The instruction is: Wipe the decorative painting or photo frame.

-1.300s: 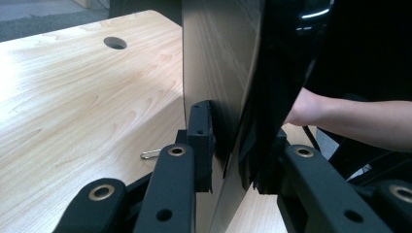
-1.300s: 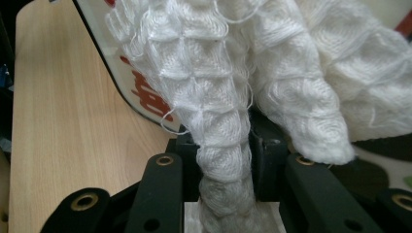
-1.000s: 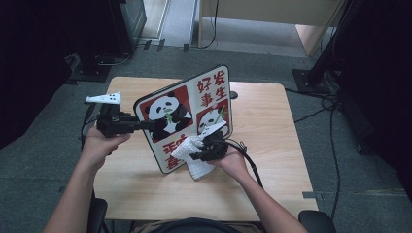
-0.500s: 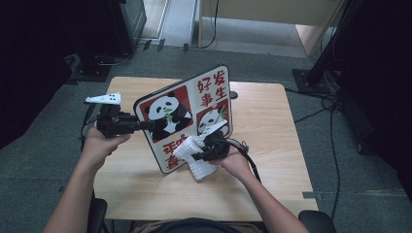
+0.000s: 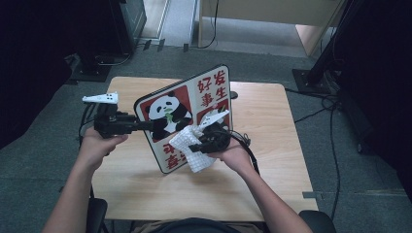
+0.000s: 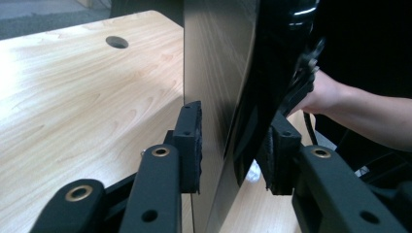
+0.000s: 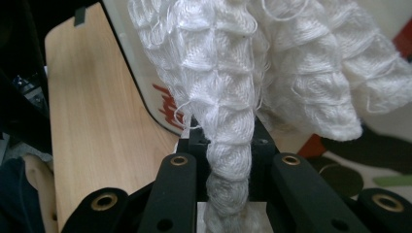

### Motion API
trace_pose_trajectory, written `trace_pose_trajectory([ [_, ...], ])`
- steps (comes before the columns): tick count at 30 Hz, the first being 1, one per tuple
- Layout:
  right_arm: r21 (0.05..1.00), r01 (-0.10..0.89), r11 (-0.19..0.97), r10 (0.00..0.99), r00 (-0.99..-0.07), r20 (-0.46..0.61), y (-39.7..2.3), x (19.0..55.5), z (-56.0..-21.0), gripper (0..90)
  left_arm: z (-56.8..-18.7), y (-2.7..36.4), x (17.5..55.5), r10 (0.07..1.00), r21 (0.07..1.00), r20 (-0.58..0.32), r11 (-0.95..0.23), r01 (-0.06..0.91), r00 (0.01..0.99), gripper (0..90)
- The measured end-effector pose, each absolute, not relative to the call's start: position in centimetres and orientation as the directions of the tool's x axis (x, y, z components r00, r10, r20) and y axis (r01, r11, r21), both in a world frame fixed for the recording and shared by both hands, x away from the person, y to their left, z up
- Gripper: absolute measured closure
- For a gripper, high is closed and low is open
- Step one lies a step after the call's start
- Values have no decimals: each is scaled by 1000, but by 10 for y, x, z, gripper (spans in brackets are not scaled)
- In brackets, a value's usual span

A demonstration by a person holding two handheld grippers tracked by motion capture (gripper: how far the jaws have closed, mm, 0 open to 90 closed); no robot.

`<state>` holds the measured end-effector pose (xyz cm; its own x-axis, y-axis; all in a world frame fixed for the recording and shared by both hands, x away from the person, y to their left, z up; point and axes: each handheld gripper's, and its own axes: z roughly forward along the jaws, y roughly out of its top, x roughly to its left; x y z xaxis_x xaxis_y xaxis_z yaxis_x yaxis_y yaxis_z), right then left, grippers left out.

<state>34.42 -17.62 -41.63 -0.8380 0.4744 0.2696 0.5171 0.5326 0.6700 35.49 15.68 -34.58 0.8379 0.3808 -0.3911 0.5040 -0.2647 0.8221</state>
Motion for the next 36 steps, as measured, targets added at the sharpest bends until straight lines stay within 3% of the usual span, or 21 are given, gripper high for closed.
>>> trace_pose_trajectory([
  [15, 716, 441, 542, 445, -873, 200, -157, 354, -345, 785, -343, 167, 352, 373, 821, -398, -264, 507, 838, 756],
  [36, 754, 354, 554, 411, -903, 122, -113, 369, -267, 780, -343, 166, 351, 378, 828, -381, -267, 493, 844, 773],
])
